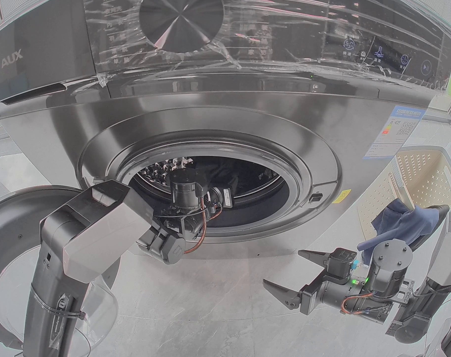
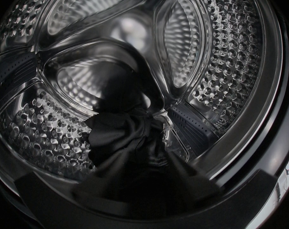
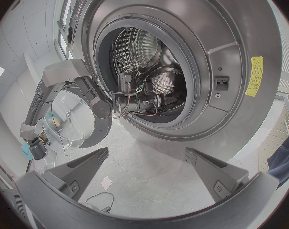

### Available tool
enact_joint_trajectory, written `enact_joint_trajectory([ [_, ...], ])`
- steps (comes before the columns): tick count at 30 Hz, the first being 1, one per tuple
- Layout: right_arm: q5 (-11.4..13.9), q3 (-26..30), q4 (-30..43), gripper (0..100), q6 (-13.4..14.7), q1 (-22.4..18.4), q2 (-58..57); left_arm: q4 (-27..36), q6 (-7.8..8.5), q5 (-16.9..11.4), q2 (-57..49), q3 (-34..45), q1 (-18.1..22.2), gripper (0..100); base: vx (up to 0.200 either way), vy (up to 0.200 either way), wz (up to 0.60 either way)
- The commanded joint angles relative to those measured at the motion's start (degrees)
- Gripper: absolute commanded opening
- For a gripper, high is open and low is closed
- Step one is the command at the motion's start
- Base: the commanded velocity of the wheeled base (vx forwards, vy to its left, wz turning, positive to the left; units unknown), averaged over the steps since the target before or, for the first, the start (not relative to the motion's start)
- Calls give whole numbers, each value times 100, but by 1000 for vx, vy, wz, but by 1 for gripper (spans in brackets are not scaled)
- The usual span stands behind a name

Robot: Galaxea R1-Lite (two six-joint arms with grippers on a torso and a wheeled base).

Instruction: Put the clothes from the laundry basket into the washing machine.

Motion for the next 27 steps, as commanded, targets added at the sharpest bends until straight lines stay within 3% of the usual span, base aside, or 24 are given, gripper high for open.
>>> enact_joint_trajectory([
  [1,-2,-19,-3,100,-2,-3,14,130,1,-18,75,-293,-2,0,0,0,0],
  [10,-2,-28,-3,100,-2,-3,5,86,-52,123,673,-1629,25,0,0,0,0],
  [22,7,-19,-3,100,-2,-3,5,-46,-43,131,681,-1690,42,0,0,0,0],
  [23,7,-19,-3,100,-2,-3,5,-55,-52,131,673,-1673,33,100,0,0,0],
  [27,7,-19,-3,100,6,-3,5,-90,-52,149,594,-1523,-11,100,0,0,0],
])
